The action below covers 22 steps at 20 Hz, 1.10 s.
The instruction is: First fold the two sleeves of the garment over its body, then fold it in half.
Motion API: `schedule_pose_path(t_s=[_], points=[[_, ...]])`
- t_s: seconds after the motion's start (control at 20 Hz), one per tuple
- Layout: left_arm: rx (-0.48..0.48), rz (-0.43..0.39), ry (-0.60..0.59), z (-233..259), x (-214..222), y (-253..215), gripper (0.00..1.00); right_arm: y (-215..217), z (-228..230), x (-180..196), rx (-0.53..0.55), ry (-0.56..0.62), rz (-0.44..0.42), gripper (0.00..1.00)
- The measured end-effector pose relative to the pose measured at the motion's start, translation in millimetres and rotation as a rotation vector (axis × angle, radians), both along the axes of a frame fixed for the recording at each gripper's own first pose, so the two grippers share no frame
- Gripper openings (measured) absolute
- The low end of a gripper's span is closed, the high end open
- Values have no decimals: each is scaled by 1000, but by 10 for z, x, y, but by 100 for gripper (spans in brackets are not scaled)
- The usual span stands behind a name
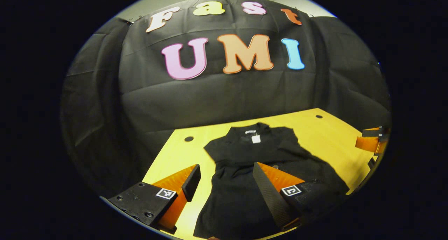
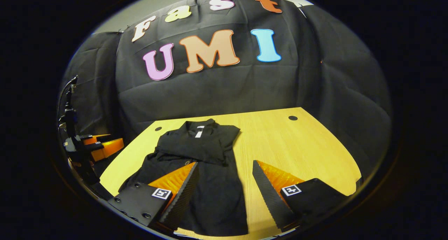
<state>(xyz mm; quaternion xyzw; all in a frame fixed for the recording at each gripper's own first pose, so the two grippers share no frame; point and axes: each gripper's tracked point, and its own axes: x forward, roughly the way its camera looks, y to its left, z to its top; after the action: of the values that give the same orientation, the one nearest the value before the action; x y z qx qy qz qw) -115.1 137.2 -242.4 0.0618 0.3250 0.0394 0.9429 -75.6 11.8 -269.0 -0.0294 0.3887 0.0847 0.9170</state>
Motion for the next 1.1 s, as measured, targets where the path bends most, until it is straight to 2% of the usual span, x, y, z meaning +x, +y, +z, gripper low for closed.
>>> schedule_pose_path(t_s=[0.3,0.35,0.4,0.45,0.5,0.55,0.6,0.65,0.7,0.75,0.8,0.85,0.9,0.95,1.0,1.05,1.1], points=[[14,39,111,-385,-776,325,94,-44,-276,-499,-67,71,6,98],[13,40,136,-492,-894,332,94,-93,-357,-597,-83,91,2,94],[12,45,161,-583,-1008,349,94,-146,-437,-711,-98,116,-4,98],[8,47,186,-664,-1117,360,94,-203,-520,-828,-113,141,-9,98],[5,52,207,-754,-1226,367,94,-258,-608,-915,-127,165,-11,94],[5,59,227,-850,-1322,393,94,-311,-702,-1023,-144,197,-13,98],[4,65,249,-931,-1421,412,94,-364,-812,-1142,-158,225,-16,94],[0,73,267,-997,-1520,430,94,-411,-905,-1223,-167,253,-19,99],[-6,78,287,-1078,-1598,435,94,-439,-989,-1296,-176,278,-23,94],[-8,83,312,-1152,-1684,449,94,-450,-1054,-1344,-182,298,-24,94],[-13,85,332,-1231,-1737,451,94,-460,-1124,-1376,-189,315,-21,99],[-23,87,342,-1290,-1774,436,95,-471,-1162,-1401,-198,326,-13,99],[-31,92,357,-1339,-1818,427,95,-473,-1202,-1435,-207,335,-6,94],[-42,99,343,-1341,-1821,402,94,-482,-1241,-1465,-212,347,0,98],[-41,98,316,-1316,-1759,407,96,-492,-1281,-1497,-212,358,-1,94],[-48,103,330,-1370,-1809,407,95,-499,-1300,-1533,-209,374,-1,99],[-58,106,309,-1365,-1784,404,94,-493,-1304,-1533,-200,372,-7,94]])
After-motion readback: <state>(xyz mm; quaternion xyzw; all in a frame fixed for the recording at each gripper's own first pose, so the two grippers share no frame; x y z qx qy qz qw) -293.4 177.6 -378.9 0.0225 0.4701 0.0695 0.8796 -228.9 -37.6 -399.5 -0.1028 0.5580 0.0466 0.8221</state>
